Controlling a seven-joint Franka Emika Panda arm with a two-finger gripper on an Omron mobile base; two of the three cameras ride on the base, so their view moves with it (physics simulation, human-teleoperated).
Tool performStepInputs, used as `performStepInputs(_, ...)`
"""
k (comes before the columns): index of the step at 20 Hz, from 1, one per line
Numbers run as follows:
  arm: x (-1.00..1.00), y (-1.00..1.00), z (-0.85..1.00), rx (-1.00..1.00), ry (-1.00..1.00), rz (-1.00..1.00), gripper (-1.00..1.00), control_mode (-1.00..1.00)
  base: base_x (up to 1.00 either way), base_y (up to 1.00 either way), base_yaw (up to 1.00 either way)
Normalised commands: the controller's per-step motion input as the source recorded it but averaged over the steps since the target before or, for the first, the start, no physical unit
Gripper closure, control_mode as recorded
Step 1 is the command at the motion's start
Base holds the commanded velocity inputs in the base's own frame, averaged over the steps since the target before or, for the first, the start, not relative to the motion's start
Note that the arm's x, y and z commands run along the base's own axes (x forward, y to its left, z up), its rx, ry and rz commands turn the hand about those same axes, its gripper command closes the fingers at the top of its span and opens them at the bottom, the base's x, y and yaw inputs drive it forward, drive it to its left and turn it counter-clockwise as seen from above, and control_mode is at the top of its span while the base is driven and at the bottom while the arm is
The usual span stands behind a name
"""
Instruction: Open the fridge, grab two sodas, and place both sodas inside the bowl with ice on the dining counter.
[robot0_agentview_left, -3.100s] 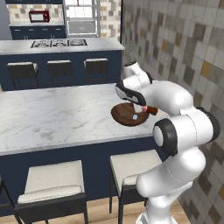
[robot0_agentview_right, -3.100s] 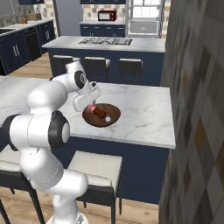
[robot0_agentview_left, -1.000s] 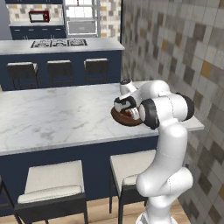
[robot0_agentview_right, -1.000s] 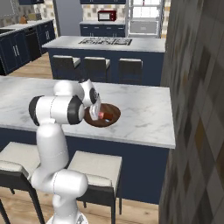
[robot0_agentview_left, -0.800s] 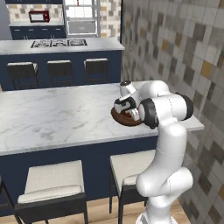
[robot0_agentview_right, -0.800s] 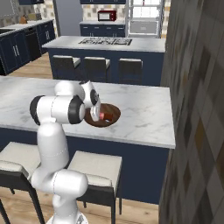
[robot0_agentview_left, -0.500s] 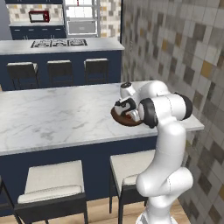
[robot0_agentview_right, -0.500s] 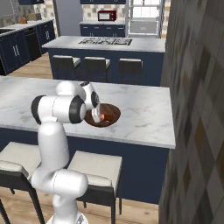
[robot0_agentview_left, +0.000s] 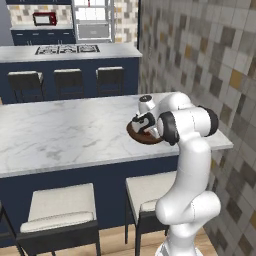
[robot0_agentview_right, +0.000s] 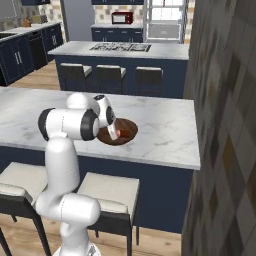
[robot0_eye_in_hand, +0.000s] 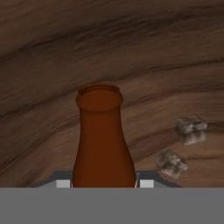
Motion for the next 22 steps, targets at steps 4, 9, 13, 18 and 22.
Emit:
performStepInputs(4,0.03,0.00,-0.13,0.00,-0.01,0.12,-1.00,-1.00,0.00,0.00,0.00)
performStepInputs(9,-0.03,0.00,-0.02,0.00,-0.11,0.12,-1.00,-1.00,0.00,0.00,0.00)
performStepInputs(13,-0.18,0.00,0.23,-0.01,-0.17,0.11,-1.00,-1.00,0.00,0.00,0.00)
performStepInputs(18,-0.39,-0.02,0.56,-0.03,-0.24,0.09,-1.00,-1.00,0.00,0.00,0.00)
performStepInputs(22,-0.80,0.00,0.38,-0.01,-0.23,0.00,-1.00,-1.00,0.00,0.00,0.00)
